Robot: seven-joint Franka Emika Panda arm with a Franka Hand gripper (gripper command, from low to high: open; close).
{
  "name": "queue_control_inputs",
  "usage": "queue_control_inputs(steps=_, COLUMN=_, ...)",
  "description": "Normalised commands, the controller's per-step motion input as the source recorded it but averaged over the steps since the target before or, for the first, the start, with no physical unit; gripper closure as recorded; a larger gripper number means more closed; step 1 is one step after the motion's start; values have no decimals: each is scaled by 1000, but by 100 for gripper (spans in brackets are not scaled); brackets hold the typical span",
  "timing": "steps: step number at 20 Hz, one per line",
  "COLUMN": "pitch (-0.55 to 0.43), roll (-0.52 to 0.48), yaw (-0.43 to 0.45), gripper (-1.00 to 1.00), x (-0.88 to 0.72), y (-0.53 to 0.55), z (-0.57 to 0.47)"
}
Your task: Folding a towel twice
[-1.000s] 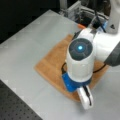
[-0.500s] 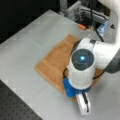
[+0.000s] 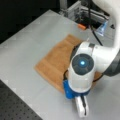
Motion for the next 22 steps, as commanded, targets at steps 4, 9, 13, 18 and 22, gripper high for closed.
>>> queue_control_inputs(steps=4, pitch=82, roll=-292, yaw=-25, gripper=-100, x=237, y=86, z=-10)
queue_control_inputs(steps=9, pitch=125, roll=-304, yaw=2, gripper=100, x=192, y=85, z=-5)
queue_control_inputs(steps=13, pitch=153, roll=-302, yaw=7, gripper=100, x=173, y=90, z=17)
queue_control_inputs(steps=18, pitch=187, roll=-325, yaw=-66, gripper=100, x=199, y=109, z=-15)
queue_control_inputs(steps=22, pitch=179, roll=-322, yaw=-122, gripper=100, x=242, y=132, z=-35)
